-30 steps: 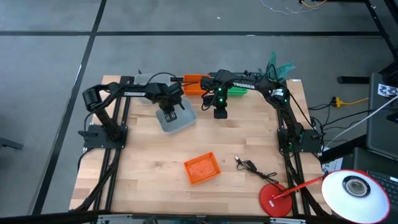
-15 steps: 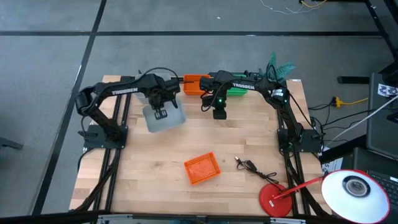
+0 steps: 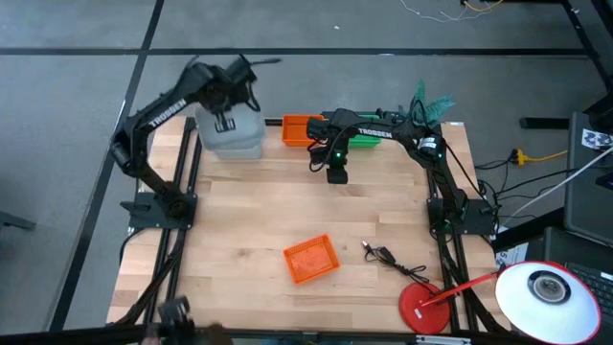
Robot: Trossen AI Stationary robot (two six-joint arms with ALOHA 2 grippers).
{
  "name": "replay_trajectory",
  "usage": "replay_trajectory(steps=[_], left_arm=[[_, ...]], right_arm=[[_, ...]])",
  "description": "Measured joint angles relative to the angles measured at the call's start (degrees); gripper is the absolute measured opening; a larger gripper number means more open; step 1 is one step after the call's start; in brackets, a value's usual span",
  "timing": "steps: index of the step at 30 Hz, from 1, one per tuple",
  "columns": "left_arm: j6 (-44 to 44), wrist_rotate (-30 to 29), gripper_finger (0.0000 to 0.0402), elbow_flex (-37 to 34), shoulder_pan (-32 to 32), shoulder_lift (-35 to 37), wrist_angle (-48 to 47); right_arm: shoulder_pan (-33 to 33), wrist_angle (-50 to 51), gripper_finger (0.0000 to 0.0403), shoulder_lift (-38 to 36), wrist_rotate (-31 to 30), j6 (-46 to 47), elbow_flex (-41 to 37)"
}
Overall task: Stack baskets by color
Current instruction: Stack the bottom gray bin on top of the top gray bin
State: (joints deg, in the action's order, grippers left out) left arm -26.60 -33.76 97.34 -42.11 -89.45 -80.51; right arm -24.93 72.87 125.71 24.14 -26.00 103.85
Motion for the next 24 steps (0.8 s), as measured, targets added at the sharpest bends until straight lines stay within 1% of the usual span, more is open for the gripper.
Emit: replay_trajectory(steps=[2, 5, 9, 14, 24], left_arm=[[-3.1, 0.8, 0.0, 0.4, -3.8, -1.2, 0.9], [-5.7, 4.0, 0.0, 0.4, -9.1, -4.3, 1.3], [-7.5, 6.9, 0.0, 0.4, -13.6, -8.6, 3.1], [-12.3, 8.1, 0.0, 0.4, -14.9, -12.9, 5.8], [-22.5, 15.5, 0.0, 0.4, -14.9, -17.7, 5.7]], right_arm=[[0.0, 0.0, 0.0091, 0.0, 0.0, 0.0, 0.0], [0.0, -0.1, 0.0091, 0.0, 0.0, 0.0, 0.0], [0.0, -0.5, 0.0091, 0.0, 0.0, 0.0, 0.0], [0.0, -0.6, 0.0091, 0.0, 0.0, 0.0, 0.0], [0.0, -2.2, 0.0091, 0.0, 0.0, 0.0, 0.0]])
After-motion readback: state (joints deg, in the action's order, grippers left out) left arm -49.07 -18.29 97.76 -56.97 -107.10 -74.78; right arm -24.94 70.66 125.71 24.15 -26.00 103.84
